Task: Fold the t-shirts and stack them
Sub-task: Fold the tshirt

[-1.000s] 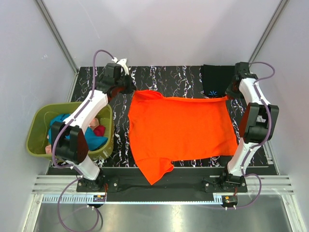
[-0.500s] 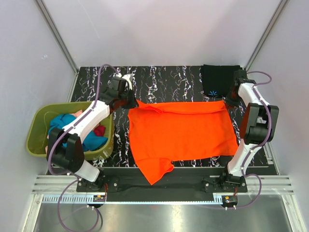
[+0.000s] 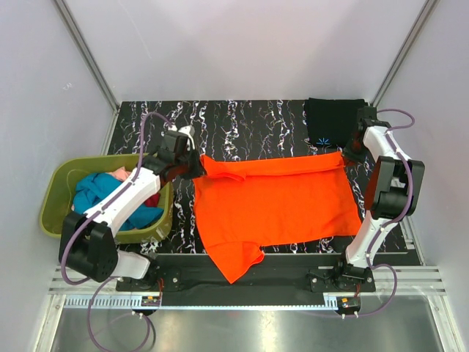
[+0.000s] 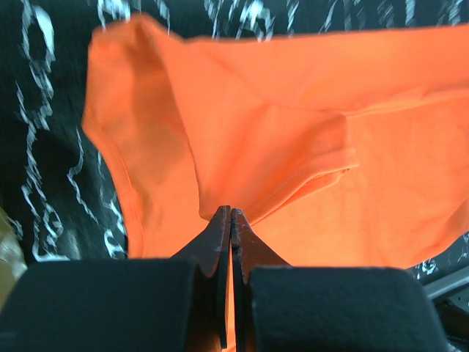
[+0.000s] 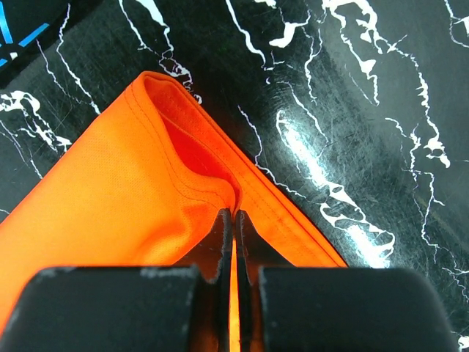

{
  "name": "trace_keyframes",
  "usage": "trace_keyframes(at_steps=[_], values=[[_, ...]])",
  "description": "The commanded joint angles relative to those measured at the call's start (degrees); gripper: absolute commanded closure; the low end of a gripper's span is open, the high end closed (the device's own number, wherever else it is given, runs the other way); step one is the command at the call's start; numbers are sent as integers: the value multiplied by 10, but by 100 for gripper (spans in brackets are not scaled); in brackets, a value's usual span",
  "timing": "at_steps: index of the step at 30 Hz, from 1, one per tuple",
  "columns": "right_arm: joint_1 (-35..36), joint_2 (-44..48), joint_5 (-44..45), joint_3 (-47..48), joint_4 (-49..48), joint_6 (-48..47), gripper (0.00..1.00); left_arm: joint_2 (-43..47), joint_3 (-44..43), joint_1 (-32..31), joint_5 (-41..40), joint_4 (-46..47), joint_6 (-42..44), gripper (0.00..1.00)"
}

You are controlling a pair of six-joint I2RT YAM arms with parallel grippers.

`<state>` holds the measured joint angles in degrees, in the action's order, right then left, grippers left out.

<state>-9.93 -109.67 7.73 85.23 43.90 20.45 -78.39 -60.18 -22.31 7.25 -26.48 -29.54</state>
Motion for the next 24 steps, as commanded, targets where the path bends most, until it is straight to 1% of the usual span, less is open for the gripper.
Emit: trace_keyframes(at_steps=[1, 11, 19, 24], values=[[-5, 14, -9, 13, 7, -7, 100, 30, 32, -5, -15, 12, -29, 100], [-6, -10, -23, 10, 7, -8, 100, 33, 56, -5, -15, 6, -29, 100], [-6, -27, -40, 3, 16, -6, 100, 32, 60, -6, -13, 5, -26, 100], [-5, -36, -33, -3, 25, -5, 98, 21, 58, -5, -9, -5, -25, 100]])
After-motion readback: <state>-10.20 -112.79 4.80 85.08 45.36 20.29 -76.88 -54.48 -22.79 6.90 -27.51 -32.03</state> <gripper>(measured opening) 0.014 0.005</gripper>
